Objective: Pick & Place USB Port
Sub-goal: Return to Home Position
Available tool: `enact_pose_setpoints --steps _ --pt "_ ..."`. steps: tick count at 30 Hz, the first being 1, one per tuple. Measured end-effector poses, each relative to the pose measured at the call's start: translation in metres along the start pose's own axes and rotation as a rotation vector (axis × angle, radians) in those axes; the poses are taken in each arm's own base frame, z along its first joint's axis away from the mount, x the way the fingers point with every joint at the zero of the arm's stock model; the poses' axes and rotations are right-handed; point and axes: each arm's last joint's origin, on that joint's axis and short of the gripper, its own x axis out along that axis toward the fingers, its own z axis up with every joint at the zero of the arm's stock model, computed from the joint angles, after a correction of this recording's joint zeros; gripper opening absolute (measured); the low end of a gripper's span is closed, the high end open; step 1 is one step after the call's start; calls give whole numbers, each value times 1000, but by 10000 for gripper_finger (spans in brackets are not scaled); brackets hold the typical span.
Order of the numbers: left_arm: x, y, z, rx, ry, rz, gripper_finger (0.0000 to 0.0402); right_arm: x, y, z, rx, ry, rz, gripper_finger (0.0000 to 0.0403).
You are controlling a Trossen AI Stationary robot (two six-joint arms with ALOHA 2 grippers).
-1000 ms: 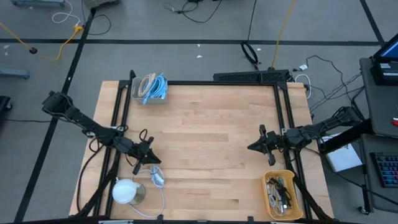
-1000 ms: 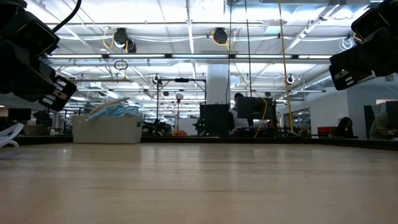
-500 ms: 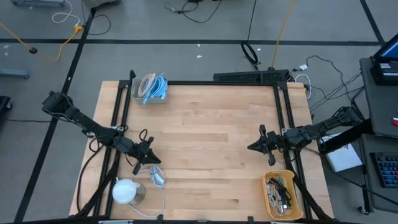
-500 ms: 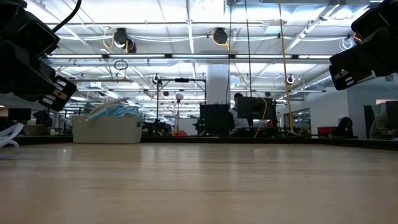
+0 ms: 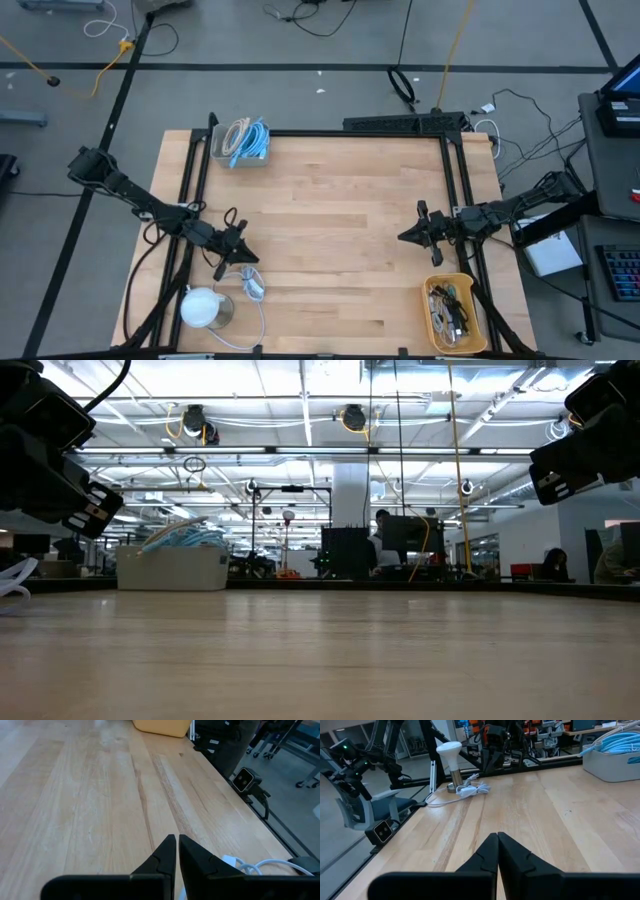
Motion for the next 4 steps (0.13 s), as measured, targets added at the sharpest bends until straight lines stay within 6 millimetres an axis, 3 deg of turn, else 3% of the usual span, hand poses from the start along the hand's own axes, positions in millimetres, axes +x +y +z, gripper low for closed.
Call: enact_pose_setpoints --steps 4 --pt "0 0 0 0 0 0 24 0 0 0 0 0 0 0"
